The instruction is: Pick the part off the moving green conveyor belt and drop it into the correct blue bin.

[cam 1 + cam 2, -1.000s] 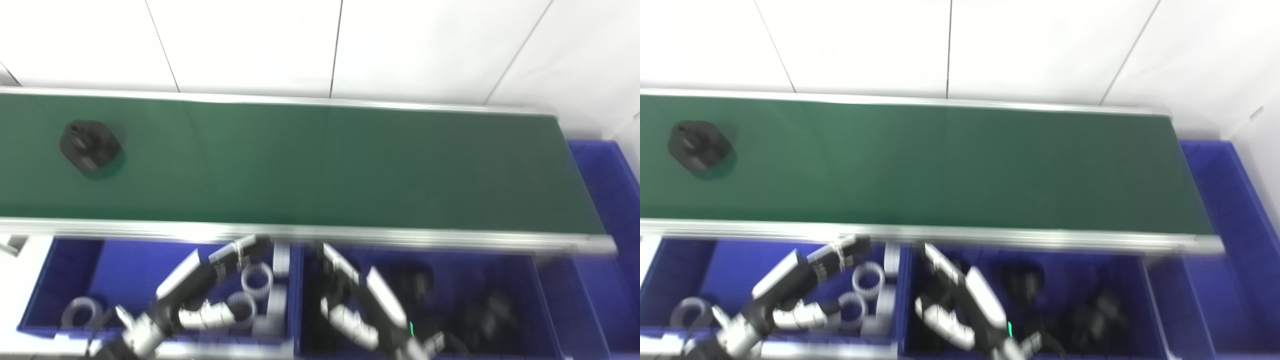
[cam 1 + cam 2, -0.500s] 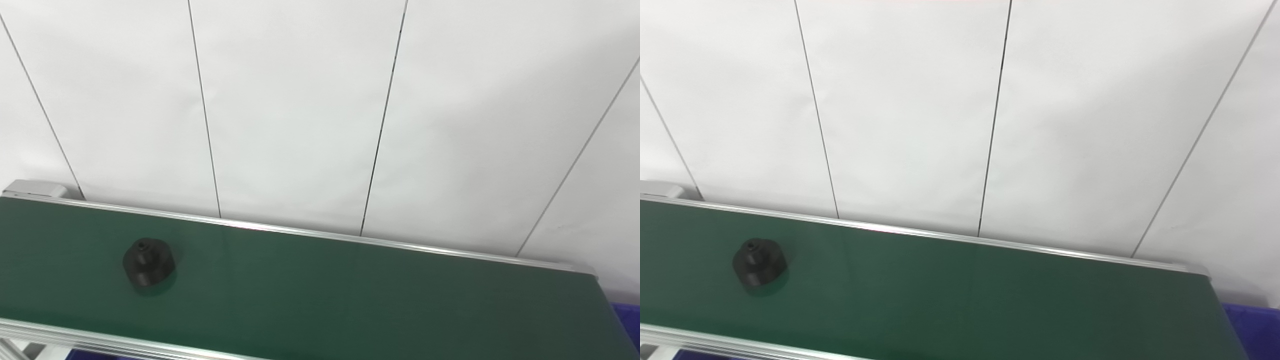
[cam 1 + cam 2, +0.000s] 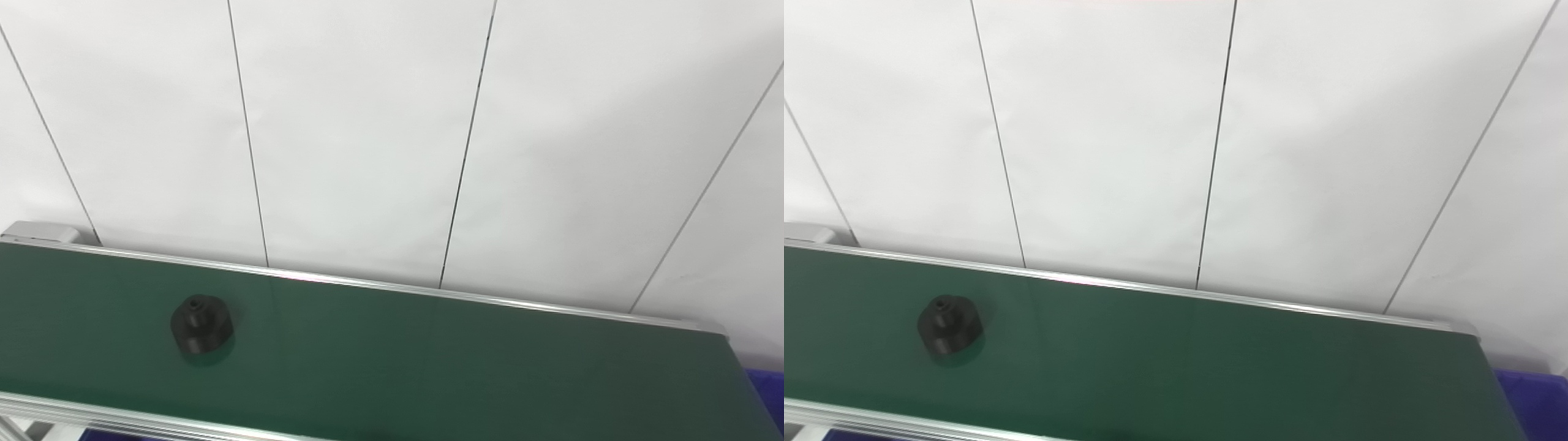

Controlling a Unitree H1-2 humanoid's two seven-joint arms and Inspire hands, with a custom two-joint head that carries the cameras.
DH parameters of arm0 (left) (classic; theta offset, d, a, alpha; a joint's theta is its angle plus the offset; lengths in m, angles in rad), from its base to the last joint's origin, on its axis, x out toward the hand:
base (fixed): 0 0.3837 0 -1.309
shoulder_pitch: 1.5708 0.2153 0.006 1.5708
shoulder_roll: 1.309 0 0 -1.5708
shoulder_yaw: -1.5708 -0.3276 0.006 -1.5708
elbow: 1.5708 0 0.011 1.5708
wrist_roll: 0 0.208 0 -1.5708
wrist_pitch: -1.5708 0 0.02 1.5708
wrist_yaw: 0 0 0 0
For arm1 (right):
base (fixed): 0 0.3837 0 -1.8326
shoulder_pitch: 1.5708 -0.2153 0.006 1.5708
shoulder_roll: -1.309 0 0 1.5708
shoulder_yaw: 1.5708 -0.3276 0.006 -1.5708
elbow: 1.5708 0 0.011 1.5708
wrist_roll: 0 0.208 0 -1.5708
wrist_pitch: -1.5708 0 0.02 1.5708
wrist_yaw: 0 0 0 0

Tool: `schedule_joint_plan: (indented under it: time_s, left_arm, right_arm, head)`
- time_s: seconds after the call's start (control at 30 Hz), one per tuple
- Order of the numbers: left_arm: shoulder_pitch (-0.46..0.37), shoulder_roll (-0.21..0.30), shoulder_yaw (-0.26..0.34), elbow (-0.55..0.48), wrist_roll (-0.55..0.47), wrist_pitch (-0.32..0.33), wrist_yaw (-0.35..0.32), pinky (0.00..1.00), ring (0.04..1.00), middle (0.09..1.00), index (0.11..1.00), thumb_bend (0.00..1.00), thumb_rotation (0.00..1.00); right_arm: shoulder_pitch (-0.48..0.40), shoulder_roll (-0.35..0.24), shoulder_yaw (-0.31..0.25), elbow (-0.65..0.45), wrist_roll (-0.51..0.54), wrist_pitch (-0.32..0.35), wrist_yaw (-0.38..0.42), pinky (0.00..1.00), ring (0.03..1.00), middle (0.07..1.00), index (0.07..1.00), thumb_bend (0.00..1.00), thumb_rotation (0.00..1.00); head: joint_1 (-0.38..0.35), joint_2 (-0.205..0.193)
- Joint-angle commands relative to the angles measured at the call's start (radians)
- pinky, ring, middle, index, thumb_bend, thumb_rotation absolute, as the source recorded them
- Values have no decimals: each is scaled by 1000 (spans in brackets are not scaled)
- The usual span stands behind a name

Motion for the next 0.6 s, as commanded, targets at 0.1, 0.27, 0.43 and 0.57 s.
schedule_joint_plan:
  time_s: [0.1, 0.27, 0.43, 0.57]
  left_arm:
    - [-21, 5, -6, -28, -1, -37, 16, 771, 858, 881, 853, 474, 599]
    - [-29, 8, -5, -23, -15, -36, 7, 780, 863, 885, 856, 472, 584]
    - [-37, 13, -10, -13, -21, -36, -2, 782, 864, 889, 859, 478, 589]
    - [-41, 12, -13, -14, -25, -36, -4, 785, 866, 890, 860, 479, 577]
  right_arm:
    - [-76, 39, -60, -126, -10, 8, 44, 708, 814, 869, 872, 511, 681]
    - [-199, 99, -114, -191, -50, 61, 73, 694, 757, 787, 802, 580, 415]
    - [-369, 162, -142, -165, -88, 138, 115, 675, 729, 751, 773, 654, 286]
    - [-496, 205, -148, -56, -124, 151, 112, 673, 715, 734, 759, 708, 208]
  head:
    - [-4, 0]
    - [-8, 3]
    - [-18, 2]
    - [-17, 1]
